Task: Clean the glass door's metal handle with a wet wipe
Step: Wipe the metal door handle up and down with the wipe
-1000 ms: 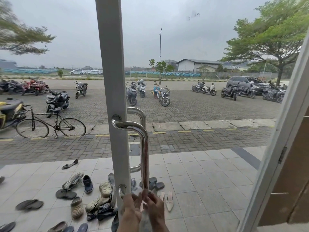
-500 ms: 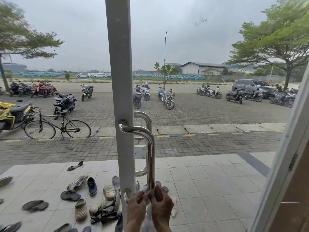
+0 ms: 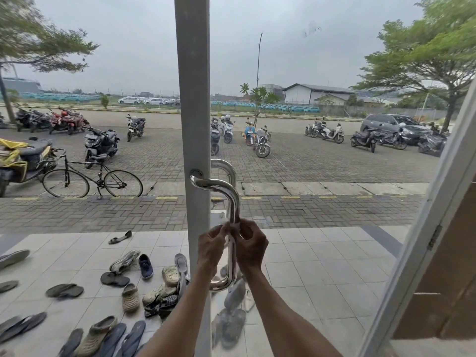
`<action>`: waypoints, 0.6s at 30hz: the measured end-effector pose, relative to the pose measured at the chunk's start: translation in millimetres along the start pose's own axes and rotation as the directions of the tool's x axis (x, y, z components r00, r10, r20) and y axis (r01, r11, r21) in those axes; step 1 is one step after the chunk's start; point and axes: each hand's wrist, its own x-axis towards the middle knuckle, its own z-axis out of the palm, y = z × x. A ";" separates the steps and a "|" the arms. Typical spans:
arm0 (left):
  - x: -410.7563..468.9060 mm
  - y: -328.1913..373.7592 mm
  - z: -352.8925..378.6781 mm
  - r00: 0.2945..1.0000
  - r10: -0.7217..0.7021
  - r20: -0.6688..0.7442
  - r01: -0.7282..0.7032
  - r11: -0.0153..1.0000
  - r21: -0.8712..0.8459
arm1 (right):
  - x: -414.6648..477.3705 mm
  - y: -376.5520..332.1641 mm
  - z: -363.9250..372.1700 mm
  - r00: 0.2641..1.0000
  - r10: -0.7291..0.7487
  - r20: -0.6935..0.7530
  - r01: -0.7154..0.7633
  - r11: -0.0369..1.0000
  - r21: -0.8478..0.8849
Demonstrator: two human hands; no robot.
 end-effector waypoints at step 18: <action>20.8 88.3 -5.6 0.981 0.086 -0.174 -0.130 0.956 -0.261 | 71.8 -103.2 30.5 0.817 -0.386 0.429 0.556 0.724 -0.408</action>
